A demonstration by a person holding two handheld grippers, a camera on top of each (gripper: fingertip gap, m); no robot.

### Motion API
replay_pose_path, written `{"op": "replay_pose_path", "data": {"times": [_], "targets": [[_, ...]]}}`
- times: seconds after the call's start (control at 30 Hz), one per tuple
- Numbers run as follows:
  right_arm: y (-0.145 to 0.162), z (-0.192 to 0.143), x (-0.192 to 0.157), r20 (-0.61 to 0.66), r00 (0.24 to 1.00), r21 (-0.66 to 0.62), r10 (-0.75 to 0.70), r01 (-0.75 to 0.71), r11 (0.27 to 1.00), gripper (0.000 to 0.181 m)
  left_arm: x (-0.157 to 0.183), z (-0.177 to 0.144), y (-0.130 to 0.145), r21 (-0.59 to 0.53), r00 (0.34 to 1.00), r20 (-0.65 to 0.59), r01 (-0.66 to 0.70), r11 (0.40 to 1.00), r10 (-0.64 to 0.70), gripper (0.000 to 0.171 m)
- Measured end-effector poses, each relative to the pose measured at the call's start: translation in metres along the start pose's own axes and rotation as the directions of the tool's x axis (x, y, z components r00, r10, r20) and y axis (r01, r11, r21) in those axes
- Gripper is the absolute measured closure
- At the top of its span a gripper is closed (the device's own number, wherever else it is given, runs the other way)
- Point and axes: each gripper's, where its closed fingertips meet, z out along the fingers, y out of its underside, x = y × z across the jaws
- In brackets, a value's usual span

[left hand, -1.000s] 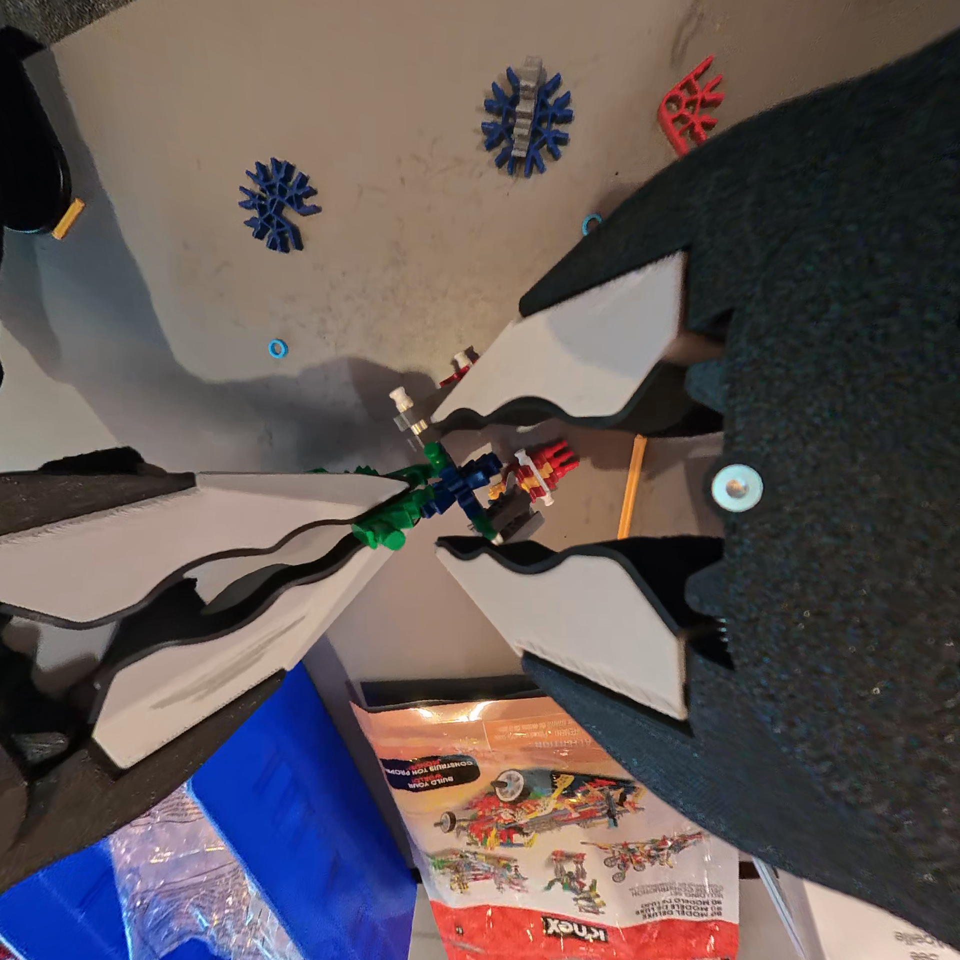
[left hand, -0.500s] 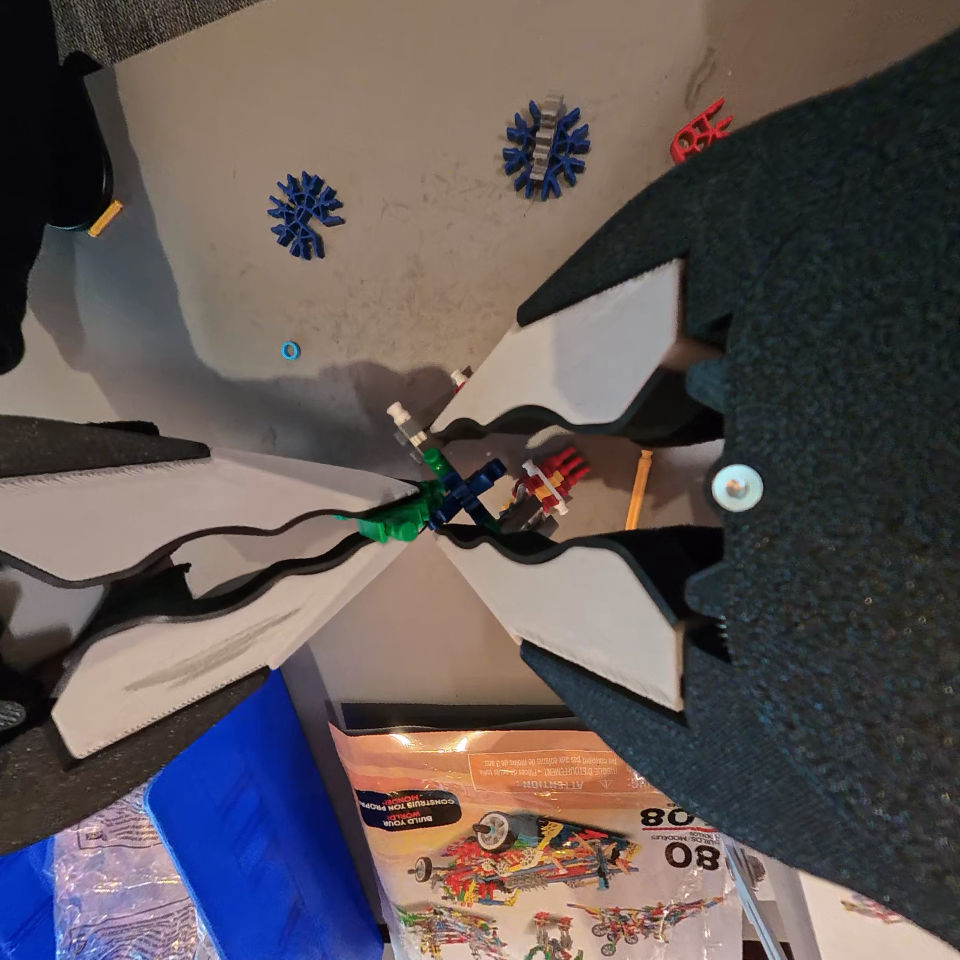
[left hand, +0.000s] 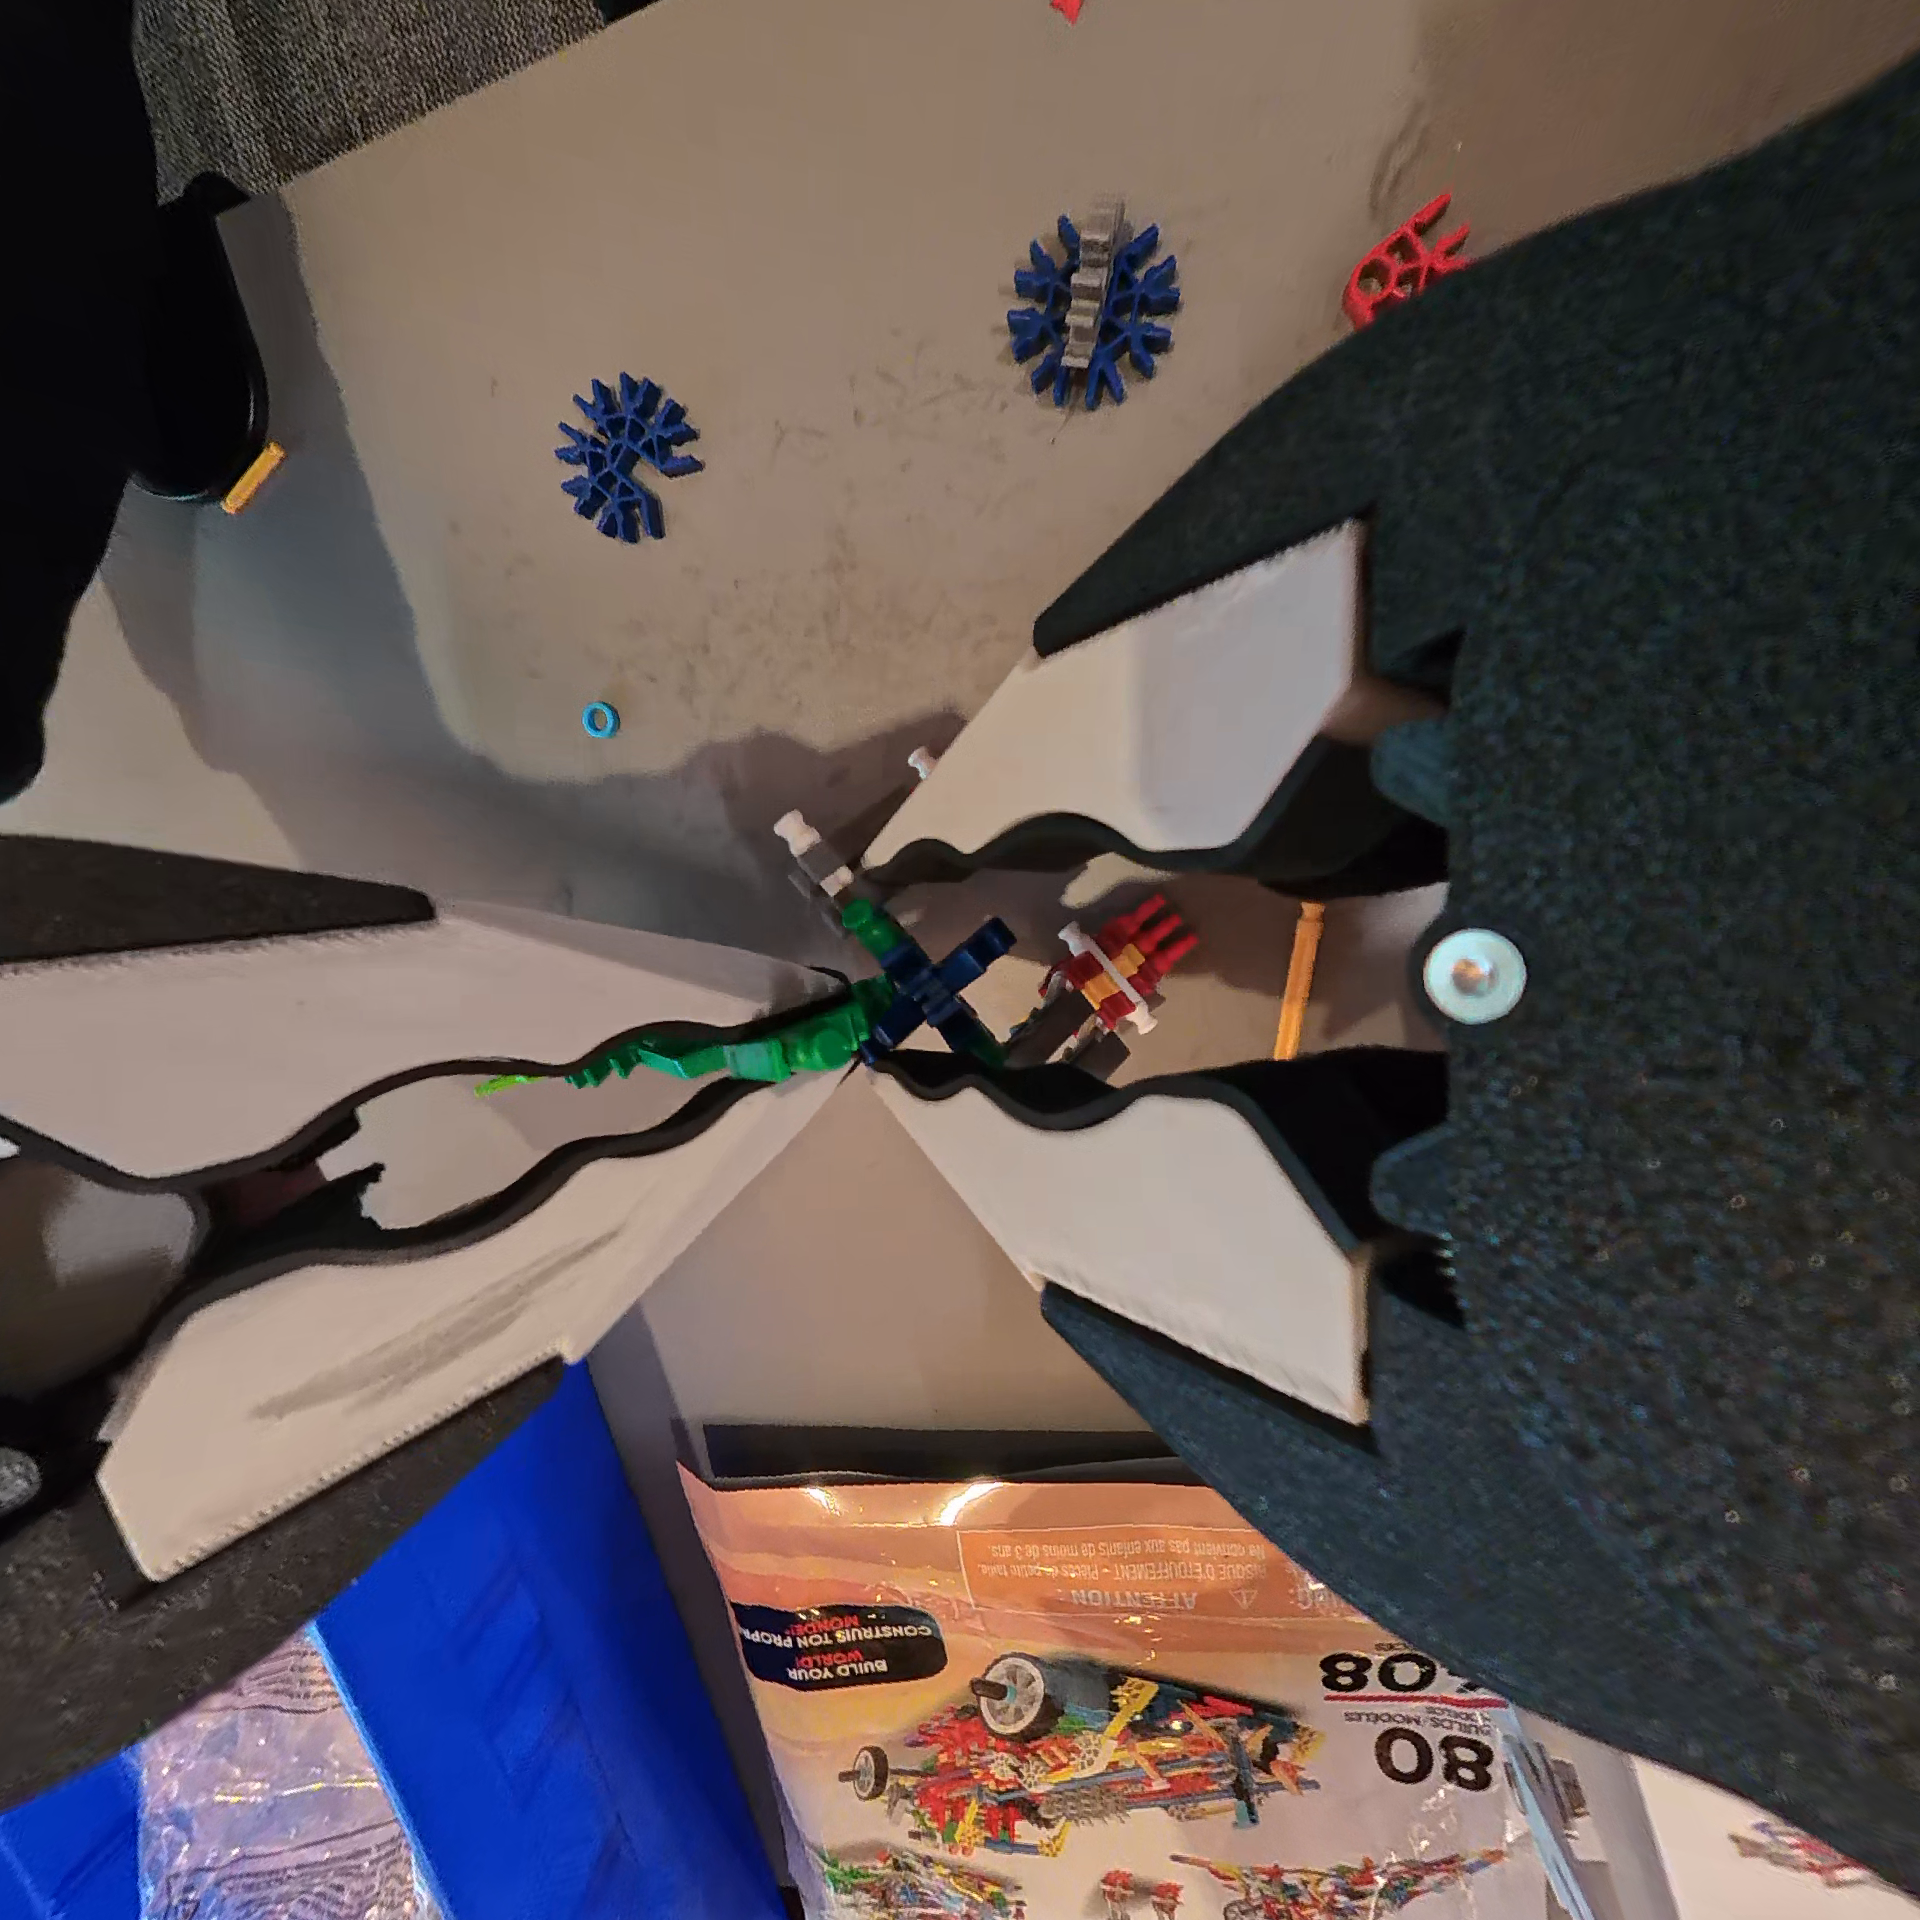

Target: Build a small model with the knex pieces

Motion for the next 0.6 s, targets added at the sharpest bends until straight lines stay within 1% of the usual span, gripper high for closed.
{"op": "replay_pose_path", "data": {"times": [0.1,0.17,0.27,0.43,0.6], "targets": [[0.0005,0.0002,0.0004,0.073,0.997,-0.04,-0.004,0.007,0.999,0.176,0.0001,0.0003,0.0,0.018,1.0,-0.014,0.014,1.0,-0.014,0.14],[0.0007,0.0007,0.0012,0.106,0.994,-0.037,-0.006,0.01,0.999,0.175,0.0005,0.0003,0.0,0.034,0.999,-0.021,0.027,0.999,-0.026,0.14],[0.001,0.0015,0.0014,0.131,0.991,-0.009,0.0,0.002,1.0,0.175,0.0007,0.0009,0.0,0.06,0.998,-0.031,0.048,0.997,-0.046,0.14],[0.0012,0.0018,0.0014,0.165,0.986,-0.021,0.02,-0.017,1.0,0.175,0.0007,0.0008,0.0002,0.079,0.997,-0.048,0.061,0.995,-0.058,0.14],[0.0005,0.0024,0.002,0.181,0.983,0.005,0.03,-0.032,0.999,0.176,0.0001,0.0005,0.0002,0.105,0.996,-0.048,0.075,0.992,-0.07,0.141]]}}
